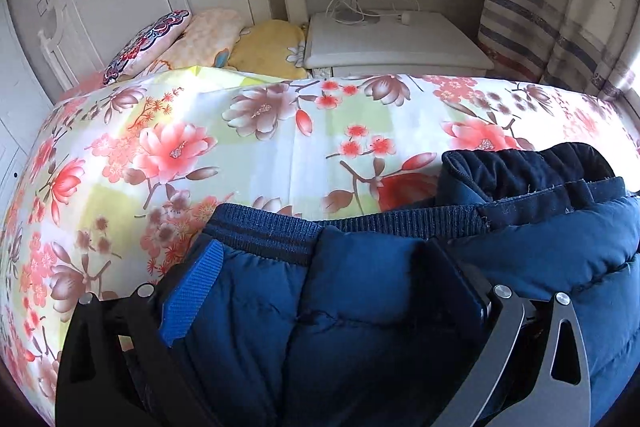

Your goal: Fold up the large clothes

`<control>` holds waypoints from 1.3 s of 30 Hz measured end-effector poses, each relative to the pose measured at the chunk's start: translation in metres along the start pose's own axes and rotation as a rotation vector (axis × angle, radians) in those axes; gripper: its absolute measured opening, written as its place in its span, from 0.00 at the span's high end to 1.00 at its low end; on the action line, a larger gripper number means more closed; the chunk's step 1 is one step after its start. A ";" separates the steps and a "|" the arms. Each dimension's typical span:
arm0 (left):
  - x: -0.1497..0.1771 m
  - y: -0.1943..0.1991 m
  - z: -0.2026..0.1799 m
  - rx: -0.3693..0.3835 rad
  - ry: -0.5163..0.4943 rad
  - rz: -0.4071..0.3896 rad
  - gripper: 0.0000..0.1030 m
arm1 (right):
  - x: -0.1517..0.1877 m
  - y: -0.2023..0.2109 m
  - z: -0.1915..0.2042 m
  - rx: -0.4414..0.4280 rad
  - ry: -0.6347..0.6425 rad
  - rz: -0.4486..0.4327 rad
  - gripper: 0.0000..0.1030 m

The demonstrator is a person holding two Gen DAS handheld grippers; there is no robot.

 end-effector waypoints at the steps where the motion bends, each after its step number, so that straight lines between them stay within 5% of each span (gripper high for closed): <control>1: -0.001 -0.004 -0.001 0.007 0.006 0.000 0.04 | 0.000 -0.002 -0.001 0.004 0.003 0.004 0.11; 8: 0.003 -0.003 0.007 0.057 0.063 -0.013 0.04 | 0.001 0.003 0.001 -0.038 -0.024 -0.003 0.10; 13: -0.005 0.014 0.002 0.003 0.040 -0.005 0.05 | -0.001 0.008 -0.005 -0.095 -0.057 -0.003 0.10; 17: -0.006 0.077 -0.036 0.107 0.004 -0.125 0.05 | 0.000 0.046 -0.003 -0.085 -0.072 -0.053 0.14; 19: -0.012 0.097 -0.079 0.068 -0.117 -0.172 0.04 | 0.001 0.077 0.011 -0.137 -0.043 -0.131 0.14; 22: -0.018 0.076 -0.121 0.096 -0.169 -0.069 0.04 | -0.003 0.082 0.042 -0.073 0.079 -0.151 0.14; 25: -0.004 0.020 -0.139 0.078 -0.188 0.078 0.04 | 0.008 0.033 0.064 -0.029 0.183 0.034 0.14; 30: -0.003 0.044 -0.105 0.159 -0.121 -0.006 0.04 | 0.011 0.035 0.044 -0.055 0.085 0.049 0.13; 33: 0.001 0.066 -0.052 0.016 -0.053 -0.102 0.04 | 0.015 0.064 0.020 -0.014 0.046 -0.019 0.12; 36: 0.021 0.035 0.001 -0.103 -0.010 -0.030 0.04 | 0.029 0.076 -0.011 0.006 -0.026 -0.045 0.09; 37: 0.028 0.021 0.011 -0.077 0.012 0.014 0.04 | 0.035 0.069 -0.021 0.003 -0.047 -0.033 0.08; 39: 0.038 0.003 0.035 0.088 0.148 0.063 0.04 | 0.045 0.055 -0.033 -0.062 -0.106 -0.028 0.03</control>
Point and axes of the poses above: each gripper's, at about its wrist camera, not at the fingertips, and y roughly against the way its jaws point, z to its left, x to its underside, the point moved 1 cm from there along -y, roughly the way its jaws point, and after that the axes turned 6 degrees about -y, right-handed, at the moved point
